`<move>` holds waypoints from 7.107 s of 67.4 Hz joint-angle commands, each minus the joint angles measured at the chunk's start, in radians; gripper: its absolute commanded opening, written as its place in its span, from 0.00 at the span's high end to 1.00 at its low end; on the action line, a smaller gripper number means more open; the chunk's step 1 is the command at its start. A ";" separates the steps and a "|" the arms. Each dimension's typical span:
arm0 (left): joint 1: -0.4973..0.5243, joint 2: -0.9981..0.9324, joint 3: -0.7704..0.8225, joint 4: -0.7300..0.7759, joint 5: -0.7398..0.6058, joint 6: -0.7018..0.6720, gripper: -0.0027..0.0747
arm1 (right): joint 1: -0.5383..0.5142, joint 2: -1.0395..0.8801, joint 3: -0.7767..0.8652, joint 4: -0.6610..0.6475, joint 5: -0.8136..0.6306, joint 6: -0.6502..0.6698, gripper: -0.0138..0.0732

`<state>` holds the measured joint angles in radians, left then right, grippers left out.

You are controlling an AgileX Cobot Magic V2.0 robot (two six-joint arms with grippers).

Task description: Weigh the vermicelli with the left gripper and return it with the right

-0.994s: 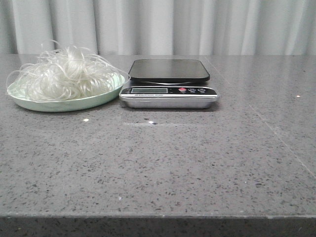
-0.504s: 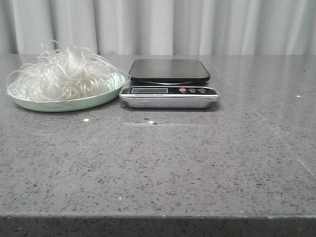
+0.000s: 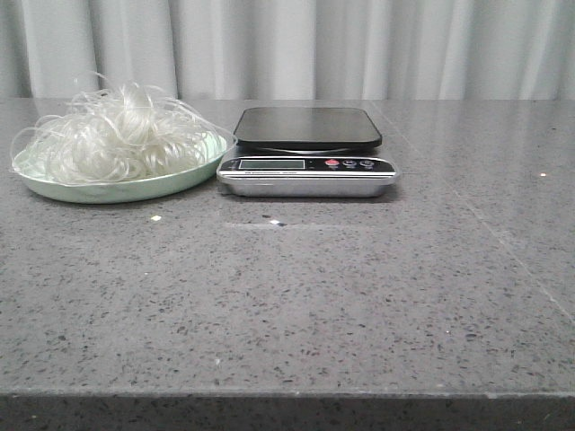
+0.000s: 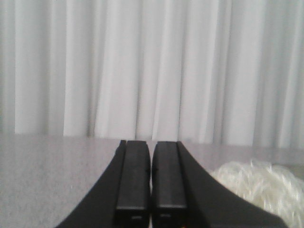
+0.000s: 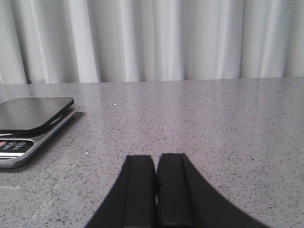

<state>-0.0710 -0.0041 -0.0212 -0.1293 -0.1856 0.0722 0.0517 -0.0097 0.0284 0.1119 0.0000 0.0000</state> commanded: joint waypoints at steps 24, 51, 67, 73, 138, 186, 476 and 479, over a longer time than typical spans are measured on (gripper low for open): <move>0.001 0.340 -0.550 0.082 0.412 -0.014 0.80 | -0.005 -0.016 -0.009 -0.010 -0.084 0.000 0.66; 0.001 0.645 -0.628 0.045 0.449 -0.019 0.77 | -0.005 -0.016 -0.009 -0.010 -0.084 0.000 0.66; -0.092 0.829 -0.827 0.043 0.599 -0.019 0.37 | -0.005 -0.016 -0.009 -0.010 -0.084 0.000 0.66; -0.151 0.914 -0.911 0.043 0.645 -0.019 0.23 | -0.005 -0.016 -0.009 -0.010 -0.084 0.000 0.66; -0.312 1.681 -1.402 -0.014 1.053 -0.072 0.24 | -0.005 -0.017 -0.009 -0.010 -0.084 0.000 0.66; -0.480 1.723 -1.824 -0.027 1.003 -0.012 0.80 | -0.005 -0.018 -0.009 -0.010 -0.084 0.000 0.66; -0.525 0.062 -0.340 0.094 0.367 -0.019 0.80 | 0.387 1.721 -1.918 0.044 1.015 0.000 0.20; -0.525 0.062 -0.340 0.094 0.367 -0.019 0.80 | 0.387 1.781 -2.002 0.043 1.077 0.000 0.20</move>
<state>-0.5956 0.0466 -0.3345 -0.0333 0.2654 0.0562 0.4393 1.6886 -1.7846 0.1461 0.9715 0.0000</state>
